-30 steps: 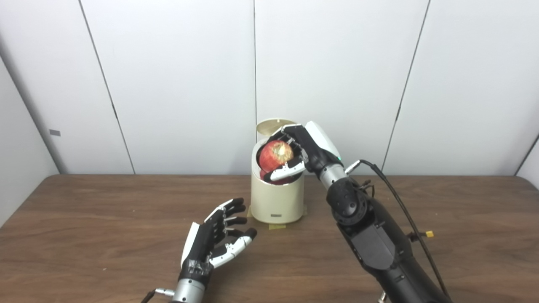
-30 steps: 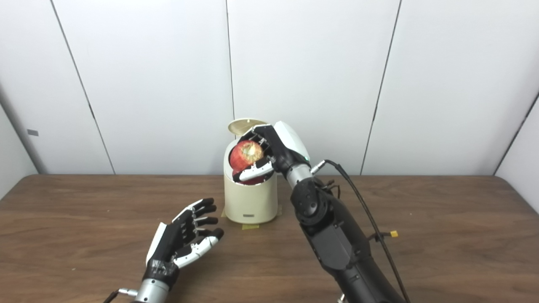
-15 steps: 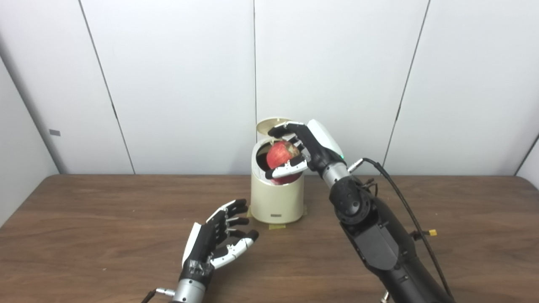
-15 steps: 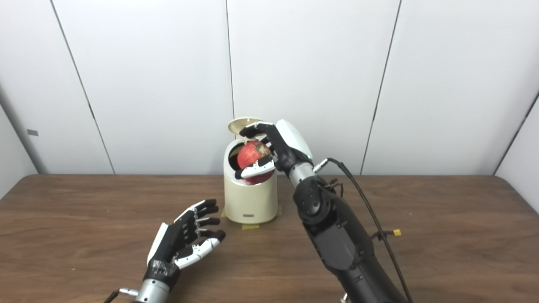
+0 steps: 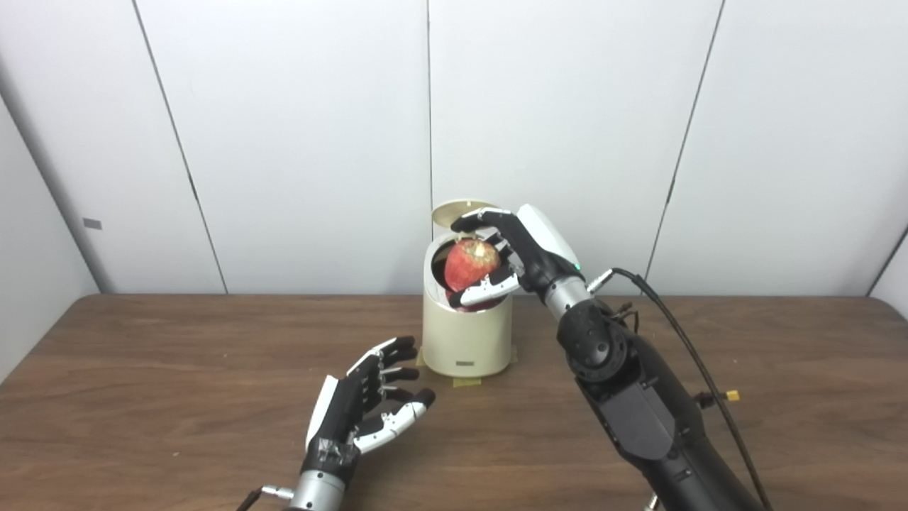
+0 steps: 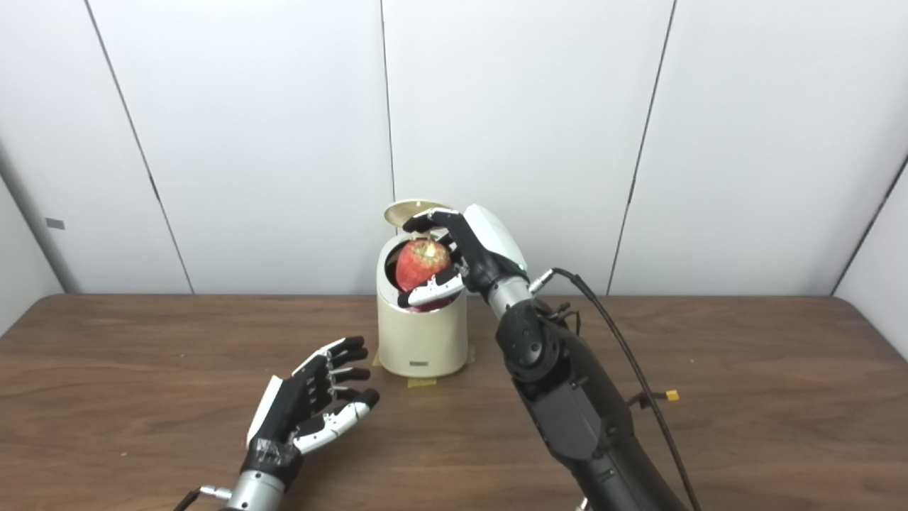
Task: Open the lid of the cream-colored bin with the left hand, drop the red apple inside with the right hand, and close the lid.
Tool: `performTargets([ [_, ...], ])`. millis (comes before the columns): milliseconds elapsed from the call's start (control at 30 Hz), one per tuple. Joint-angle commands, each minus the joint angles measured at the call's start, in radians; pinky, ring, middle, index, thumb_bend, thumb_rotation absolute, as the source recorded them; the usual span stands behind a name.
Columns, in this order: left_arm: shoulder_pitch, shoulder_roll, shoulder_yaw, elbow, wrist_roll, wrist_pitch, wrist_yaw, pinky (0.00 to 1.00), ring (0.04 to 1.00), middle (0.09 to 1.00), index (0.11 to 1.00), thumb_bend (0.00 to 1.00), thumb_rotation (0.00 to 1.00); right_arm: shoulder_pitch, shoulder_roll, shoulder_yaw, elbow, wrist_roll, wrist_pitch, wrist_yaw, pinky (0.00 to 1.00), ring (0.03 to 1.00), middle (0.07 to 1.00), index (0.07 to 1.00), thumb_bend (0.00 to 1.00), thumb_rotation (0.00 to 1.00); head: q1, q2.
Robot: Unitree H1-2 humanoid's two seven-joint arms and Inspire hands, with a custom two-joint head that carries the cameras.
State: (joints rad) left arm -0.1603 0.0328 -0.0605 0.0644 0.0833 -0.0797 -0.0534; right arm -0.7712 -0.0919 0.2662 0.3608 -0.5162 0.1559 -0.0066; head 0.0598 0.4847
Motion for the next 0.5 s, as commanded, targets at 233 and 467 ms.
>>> performTargets([
  [233, -0.026, 0.005, -0.004, -0.034, -0.001, -0.017, -0.004, 0.62, 0.740, 0.816, 0.831, 0.62, 0.18, -0.040, -0.021, 0.017, -0.039, -0.061, 0.003, -0.013, 0.58, 0.750, 0.805, 0.711, 0.87, 0.13, 0.001, 0.003],
  [467, -0.025, 0.002, -0.006, -0.042, -0.007, -0.008, -0.005, 0.62, 0.742, 0.816, 0.830, 0.62, 0.17, -0.040, -0.023, 0.019, -0.035, -0.069, 0.001, -0.006, 0.66, 0.825, 0.849, 0.725, 0.86, 0.13, 0.002, 0.006],
])
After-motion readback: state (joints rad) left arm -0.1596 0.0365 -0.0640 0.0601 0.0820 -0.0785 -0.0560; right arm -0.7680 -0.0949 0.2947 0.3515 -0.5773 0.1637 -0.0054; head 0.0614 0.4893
